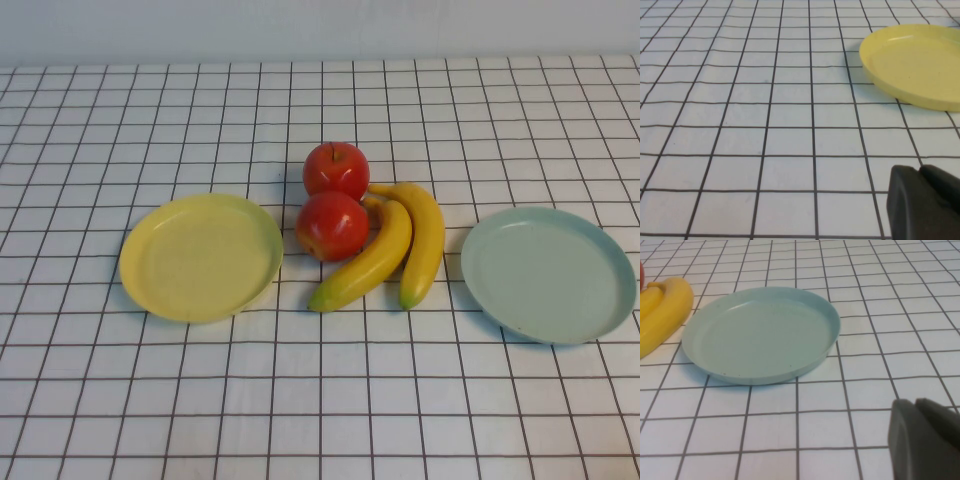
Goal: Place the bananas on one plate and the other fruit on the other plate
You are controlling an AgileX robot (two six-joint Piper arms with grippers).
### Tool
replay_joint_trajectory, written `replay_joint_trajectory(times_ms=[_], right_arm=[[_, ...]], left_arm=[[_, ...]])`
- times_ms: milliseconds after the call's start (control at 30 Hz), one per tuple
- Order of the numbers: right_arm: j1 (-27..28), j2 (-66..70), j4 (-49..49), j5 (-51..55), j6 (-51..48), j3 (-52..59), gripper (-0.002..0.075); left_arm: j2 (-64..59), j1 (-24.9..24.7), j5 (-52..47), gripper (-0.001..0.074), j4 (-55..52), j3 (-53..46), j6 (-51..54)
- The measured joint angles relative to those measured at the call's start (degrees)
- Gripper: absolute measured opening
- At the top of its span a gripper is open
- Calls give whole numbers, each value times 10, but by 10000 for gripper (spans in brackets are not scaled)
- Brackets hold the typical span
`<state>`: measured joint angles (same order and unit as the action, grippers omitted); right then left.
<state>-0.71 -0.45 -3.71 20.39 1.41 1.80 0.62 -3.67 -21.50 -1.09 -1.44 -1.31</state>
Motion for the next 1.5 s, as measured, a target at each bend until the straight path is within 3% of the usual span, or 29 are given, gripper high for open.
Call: replay_joint_trajectory(times_ms=[967,1100,1300,1500], right_arm=[[0,0,0,0,0,0,-15],[0,0,0,0,0,0,-15],[0,0,0,0,0,0,-15],[0,0,0,0,0,0,-15]], left_arm=[[0,0,4,1,3,0,0],[0,0,47,1,67,0,-35],[0,0,165,1,273,0,-189],[0,0,208,1,313,0,-170]])
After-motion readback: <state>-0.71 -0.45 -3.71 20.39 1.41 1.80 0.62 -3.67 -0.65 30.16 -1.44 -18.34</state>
